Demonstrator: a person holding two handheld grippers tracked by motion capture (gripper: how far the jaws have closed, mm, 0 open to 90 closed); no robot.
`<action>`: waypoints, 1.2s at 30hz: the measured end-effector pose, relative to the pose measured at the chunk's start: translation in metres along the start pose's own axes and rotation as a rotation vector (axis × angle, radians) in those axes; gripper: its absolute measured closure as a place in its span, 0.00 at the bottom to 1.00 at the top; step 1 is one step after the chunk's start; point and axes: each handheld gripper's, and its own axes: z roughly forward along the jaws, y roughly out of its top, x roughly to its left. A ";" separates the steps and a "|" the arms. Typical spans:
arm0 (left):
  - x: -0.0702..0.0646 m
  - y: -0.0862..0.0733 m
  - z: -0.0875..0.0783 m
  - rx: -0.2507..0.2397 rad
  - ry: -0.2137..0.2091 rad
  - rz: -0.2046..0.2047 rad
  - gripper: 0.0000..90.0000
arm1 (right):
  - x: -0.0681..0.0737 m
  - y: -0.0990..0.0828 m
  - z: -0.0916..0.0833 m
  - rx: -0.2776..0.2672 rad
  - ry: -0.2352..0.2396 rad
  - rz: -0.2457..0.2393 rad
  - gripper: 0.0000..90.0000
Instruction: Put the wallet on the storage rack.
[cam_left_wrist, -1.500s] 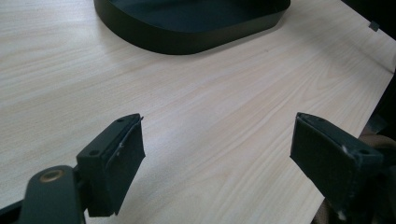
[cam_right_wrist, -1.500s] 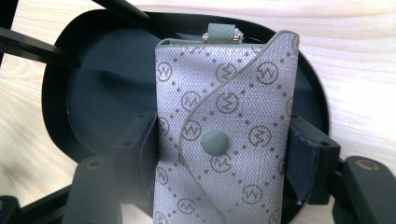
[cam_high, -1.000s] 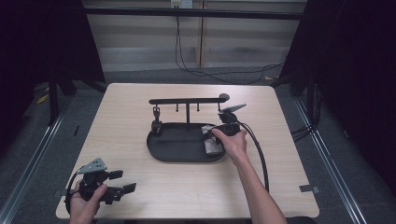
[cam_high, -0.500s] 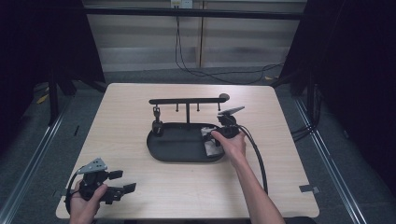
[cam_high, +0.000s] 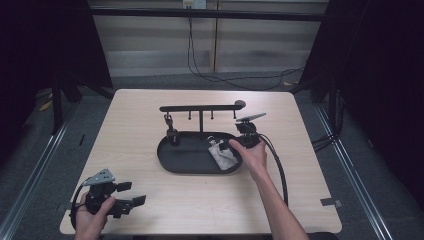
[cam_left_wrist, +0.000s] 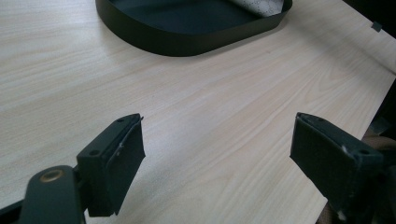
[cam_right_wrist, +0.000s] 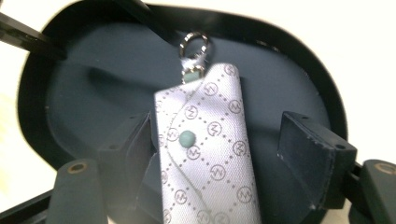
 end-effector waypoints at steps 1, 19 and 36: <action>0.000 0.000 0.000 0.000 -0.001 0.003 0.19 | 0.001 0.000 -0.003 -0.006 -0.002 -0.008 0.29; 0.001 0.000 -0.001 -0.007 0.005 0.022 0.19 | -0.001 -0.022 -0.036 -0.085 -0.026 -0.150 0.16; 0.003 -0.001 -0.002 -0.012 0.007 0.014 0.19 | -0.014 -0.061 -0.073 -0.177 -0.050 -0.179 0.18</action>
